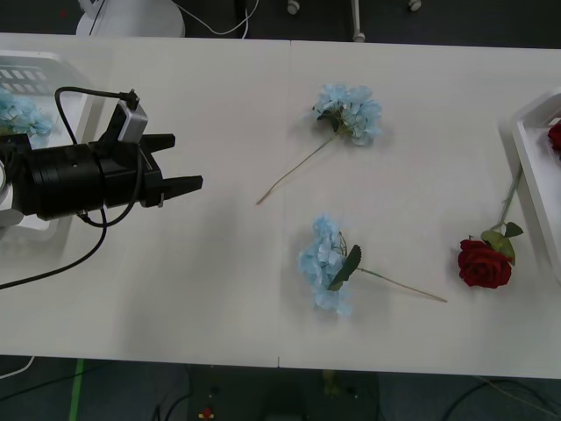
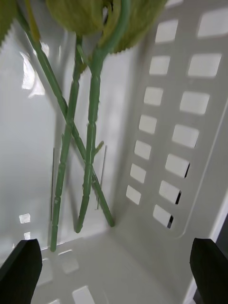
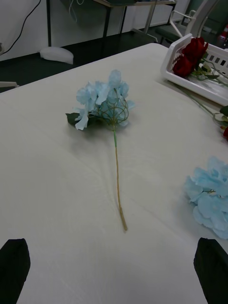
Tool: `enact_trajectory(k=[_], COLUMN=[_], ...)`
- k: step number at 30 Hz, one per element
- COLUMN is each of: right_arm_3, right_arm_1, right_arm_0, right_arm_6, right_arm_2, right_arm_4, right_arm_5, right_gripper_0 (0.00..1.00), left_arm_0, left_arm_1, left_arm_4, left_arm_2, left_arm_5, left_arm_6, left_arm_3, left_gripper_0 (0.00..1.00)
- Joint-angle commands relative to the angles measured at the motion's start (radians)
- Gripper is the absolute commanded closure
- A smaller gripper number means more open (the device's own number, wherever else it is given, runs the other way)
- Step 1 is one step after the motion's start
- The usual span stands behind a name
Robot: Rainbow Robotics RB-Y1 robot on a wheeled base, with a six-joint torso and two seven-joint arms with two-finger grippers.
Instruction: Put the red flowers into the right box and the blue flowers into the left box
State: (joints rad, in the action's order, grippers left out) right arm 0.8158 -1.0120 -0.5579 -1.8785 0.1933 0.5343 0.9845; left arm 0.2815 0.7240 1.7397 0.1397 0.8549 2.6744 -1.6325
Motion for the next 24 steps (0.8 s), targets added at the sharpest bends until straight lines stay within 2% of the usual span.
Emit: enact_trajectory(k=[1, 9, 13, 15, 19, 24], right_arm_3=[0.152, 0.398, 0.47, 0.496, 0.562, 0.645], right_arm_1=[-0.114, -0.134, -0.132, -0.131, -0.119, -0.096], right_arm_0=[-0.053, -0.051, -0.076, -0.106, -0.137, -0.137], right_arm_6=[-0.163, -0.387, -0.291, -0.119, 0.248, 0.94], right_arm_2=[-0.02, -0.02, -0.02, -0.02, -0.02, -0.017], right_arm_4=[0.102, 0.332, 0.429, 0.495, 0.572, 0.664], right_arm_5=[0.06, 0.14, 0.224, 0.306, 0.379, 0.405], right_gripper_0=[0.1, 0.1, 0.1, 0.1, 0.1, 0.1], left_arm_0=[-0.018, -0.018, -0.021, -0.022, -0.022, -0.024], left_arm_1=[-0.015, -0.021, -0.021, -0.023, -0.023, -0.023], left_arm_4=[0.018, 0.08, 0.081, 0.081, 0.08, 0.087], left_arm_2=[0.006, 0.008, 0.006, 0.006, 0.006, 0.006], left_arm_5=[-0.01, 0.0, 0.006, 0.006, 0.007, 0.006], left_arm_6=[-0.004, -0.004, -0.004, -0.004, -0.005, -0.007], left_arm_3=[-0.04, -0.058, -0.056, -0.056, -0.056, -0.056], left_gripper_0=[0.0, 0.0, 0.0, 0.0, 0.0, 0.0])
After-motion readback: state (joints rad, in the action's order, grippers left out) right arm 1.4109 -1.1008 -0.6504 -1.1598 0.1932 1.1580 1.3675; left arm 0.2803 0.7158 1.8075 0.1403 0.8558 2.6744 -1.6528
